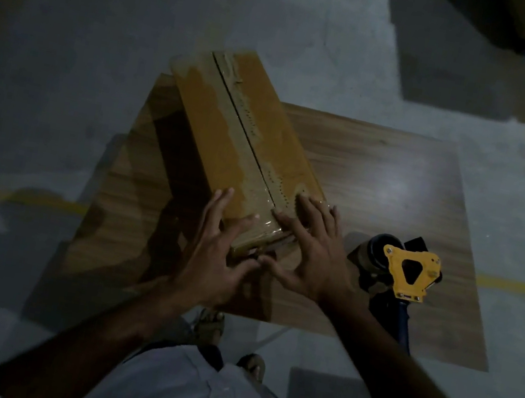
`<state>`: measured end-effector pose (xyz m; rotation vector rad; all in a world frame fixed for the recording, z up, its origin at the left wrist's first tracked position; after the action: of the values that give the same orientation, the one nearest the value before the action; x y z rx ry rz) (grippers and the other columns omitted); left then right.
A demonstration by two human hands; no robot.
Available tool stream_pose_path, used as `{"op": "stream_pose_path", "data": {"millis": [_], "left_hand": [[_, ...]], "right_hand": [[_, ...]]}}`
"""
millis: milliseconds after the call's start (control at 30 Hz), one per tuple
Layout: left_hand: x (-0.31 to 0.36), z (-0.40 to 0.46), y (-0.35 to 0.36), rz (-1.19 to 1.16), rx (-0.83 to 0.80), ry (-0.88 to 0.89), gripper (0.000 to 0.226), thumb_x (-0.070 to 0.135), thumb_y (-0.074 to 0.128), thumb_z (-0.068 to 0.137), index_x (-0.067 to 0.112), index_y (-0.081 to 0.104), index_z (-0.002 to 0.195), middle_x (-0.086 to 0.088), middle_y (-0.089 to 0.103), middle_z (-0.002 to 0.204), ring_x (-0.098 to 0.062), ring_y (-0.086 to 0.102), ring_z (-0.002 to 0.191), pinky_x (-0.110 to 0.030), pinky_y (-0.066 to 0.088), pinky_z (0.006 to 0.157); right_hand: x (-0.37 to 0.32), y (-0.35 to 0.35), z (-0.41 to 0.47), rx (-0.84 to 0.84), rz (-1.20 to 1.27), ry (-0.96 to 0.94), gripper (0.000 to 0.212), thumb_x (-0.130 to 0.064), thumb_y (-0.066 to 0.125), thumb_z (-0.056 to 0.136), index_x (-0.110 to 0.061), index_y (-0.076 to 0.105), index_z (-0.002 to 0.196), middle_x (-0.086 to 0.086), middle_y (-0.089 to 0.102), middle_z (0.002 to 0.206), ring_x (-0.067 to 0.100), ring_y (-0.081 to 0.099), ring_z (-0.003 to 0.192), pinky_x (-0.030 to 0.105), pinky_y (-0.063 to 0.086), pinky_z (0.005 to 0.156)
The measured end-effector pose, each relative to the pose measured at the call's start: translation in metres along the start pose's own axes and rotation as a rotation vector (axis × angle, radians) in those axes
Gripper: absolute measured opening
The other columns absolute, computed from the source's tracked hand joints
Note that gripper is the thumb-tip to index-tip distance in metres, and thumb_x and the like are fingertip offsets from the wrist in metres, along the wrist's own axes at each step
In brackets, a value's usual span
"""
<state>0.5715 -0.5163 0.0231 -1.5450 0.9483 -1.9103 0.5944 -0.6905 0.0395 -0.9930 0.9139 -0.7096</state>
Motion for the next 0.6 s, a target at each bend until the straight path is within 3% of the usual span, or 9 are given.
{"op": "stream_pose_path", "data": {"millis": [100, 267, 367, 433, 500, 600], "left_hand": [[-0.006, 0.011, -0.005, -0.065, -0.002, 0.096, 0.066, 0.028, 0.085, 0.084, 0.031, 0.058, 0.144, 0.002, 0.021, 0.170, -0.021, 0.005, 0.160, -0.064, 0.042, 0.112], [-0.013, 0.027, -0.009, -0.052, -0.222, 0.301, 0.064, 0.018, 0.077, 0.090, 0.026, 0.054, 0.150, 0.003, 0.023, 0.171, -0.022, 0.006, 0.161, -0.053, 0.022, 0.124], [-0.010, 0.035, -0.016, 0.030, -0.219, 0.353, 0.066, 0.008, 0.072, 0.092, 0.022, 0.050, 0.153, 0.000, 0.026, 0.169, -0.026, 0.013, 0.160, -0.056, 0.013, 0.128], [-0.005, 0.036, -0.017, 0.008, -0.188, 0.347, 0.059, 0.013, 0.072, 0.095, 0.021, 0.053, 0.150, -0.001, 0.031, 0.167, -0.027, 0.018, 0.159, -0.054, 0.012, 0.128], [0.006, 0.038, -0.015, -0.048, -0.153, 0.331, 0.045, 0.035, 0.070, 0.097, 0.022, 0.065, 0.139, 0.000, 0.042, 0.162, -0.023, 0.027, 0.156, -0.050, 0.011, 0.129], [0.016, 0.046, -0.020, -0.043, 0.011, 0.312, 0.025, 0.038, 0.070, 0.096, 0.020, 0.080, 0.111, -0.002, 0.065, 0.140, -0.025, 0.053, 0.139, -0.056, 0.031, 0.120]], "right_hand": [[-0.015, 0.006, -0.012, 0.059, 0.024, 0.057, 0.085, -0.083, 0.064, 0.079, -0.028, 0.060, 0.144, 0.009, 0.047, 0.155, 0.029, 0.039, 0.147, 0.062, 0.020, 0.121], [-0.032, -0.004, -0.017, 0.094, 0.006, 0.129, 0.060, -0.069, 0.064, 0.090, -0.027, 0.067, 0.133, 0.008, 0.057, 0.139, 0.033, 0.049, 0.125, 0.051, 0.039, 0.107], [-0.035, -0.014, -0.006, 0.062, 0.058, 0.093, 0.038, -0.051, 0.061, 0.101, -0.024, 0.073, 0.125, 0.007, 0.061, 0.125, 0.030, 0.052, 0.114, 0.046, 0.045, 0.093], [-0.023, -0.019, 0.001, 0.039, 0.124, 0.107, 0.033, -0.044, 0.057, 0.103, -0.022, 0.078, 0.116, 0.006, 0.063, 0.118, 0.028, 0.055, 0.108, 0.046, 0.046, 0.089], [-0.009, -0.026, 0.005, 0.059, 0.160, 0.121, 0.027, -0.039, 0.063, 0.101, -0.019, 0.080, 0.108, 0.005, 0.066, 0.116, 0.028, 0.057, 0.104, 0.047, 0.047, 0.086], [0.005, -0.027, 0.002, 0.141, 0.168, 0.121, 0.026, -0.038, 0.074, 0.092, -0.015, 0.082, 0.101, 0.008, 0.069, 0.113, 0.031, 0.059, 0.101, 0.048, 0.051, 0.080]]}}
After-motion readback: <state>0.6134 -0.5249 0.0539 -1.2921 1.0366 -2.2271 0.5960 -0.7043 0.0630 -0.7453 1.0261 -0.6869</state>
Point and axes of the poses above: each hand's wrist, its own z-axis towards the middle knuckle, its own y-axis out of the palm, x = y × z, the point moved 10 cm from there along z, towards the middle knuckle
